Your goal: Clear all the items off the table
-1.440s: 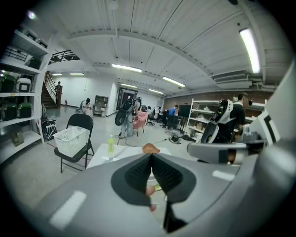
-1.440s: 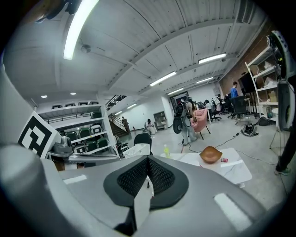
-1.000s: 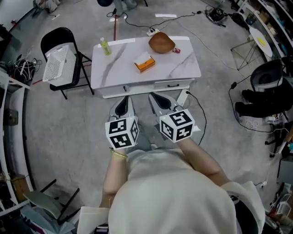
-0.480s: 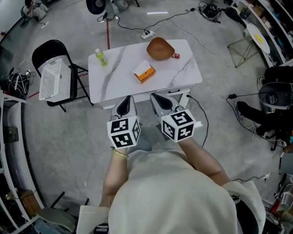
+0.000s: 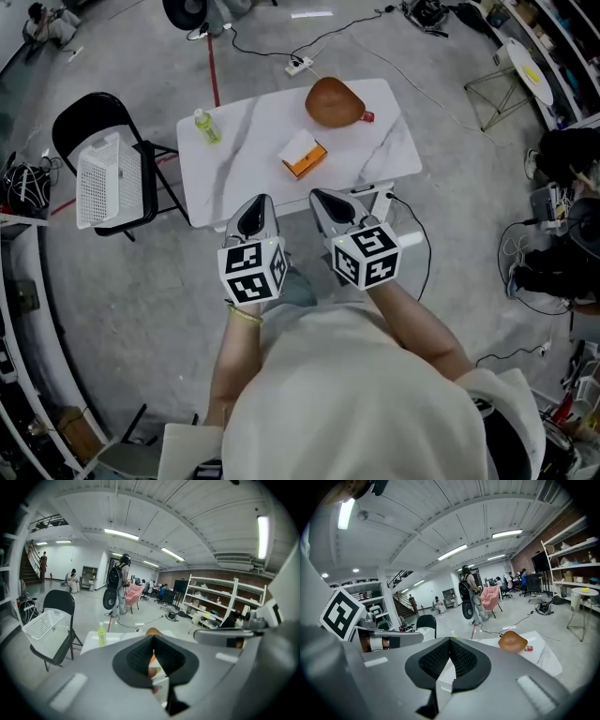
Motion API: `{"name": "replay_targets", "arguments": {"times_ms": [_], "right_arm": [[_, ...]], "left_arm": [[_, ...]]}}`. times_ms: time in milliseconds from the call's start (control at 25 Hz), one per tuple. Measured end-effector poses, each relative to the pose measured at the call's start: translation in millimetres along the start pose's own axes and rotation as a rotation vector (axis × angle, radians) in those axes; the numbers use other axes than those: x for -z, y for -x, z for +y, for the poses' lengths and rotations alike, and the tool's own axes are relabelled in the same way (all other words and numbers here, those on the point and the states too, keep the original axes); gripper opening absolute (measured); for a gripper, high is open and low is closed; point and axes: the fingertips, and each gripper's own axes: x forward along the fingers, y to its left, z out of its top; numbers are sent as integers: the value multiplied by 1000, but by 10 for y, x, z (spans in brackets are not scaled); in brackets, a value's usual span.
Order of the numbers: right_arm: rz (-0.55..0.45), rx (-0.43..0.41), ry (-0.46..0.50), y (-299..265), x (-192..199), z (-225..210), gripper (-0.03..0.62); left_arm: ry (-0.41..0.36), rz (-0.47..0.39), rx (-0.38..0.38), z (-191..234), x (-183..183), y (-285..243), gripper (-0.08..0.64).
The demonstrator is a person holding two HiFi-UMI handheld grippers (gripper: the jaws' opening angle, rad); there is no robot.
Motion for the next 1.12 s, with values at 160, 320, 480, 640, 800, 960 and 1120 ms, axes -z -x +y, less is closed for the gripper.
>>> {"name": "replay_targets", "arguments": {"times_ms": [160,320,480,640,800,960,1120], "right_arm": [[13,32,-20,-255,-38,-75,-3],[31,58,-24,-468,-61,-143,-3],[54,80,-26,-639,-19,-212,-3],[88,92,-10,-787,47,-331,-3],[129,106,35,-915,128,-532,-3],[178,125,78,-1043,200,-802,-3],[212,133,90,-1207,263,-1073,-3]], "left_arm": [[-7,27,23,169,-24,-181,9],[6,51,35,339,-41,-350,9],[3,70,42,478,-31,-477,9],[2,91,53,546,4,-616,9],[-6,118,54,580,95,-764,9],[9,147,36,622,189,-943,9],[41,177,8,655,292,-1156,9]]}}
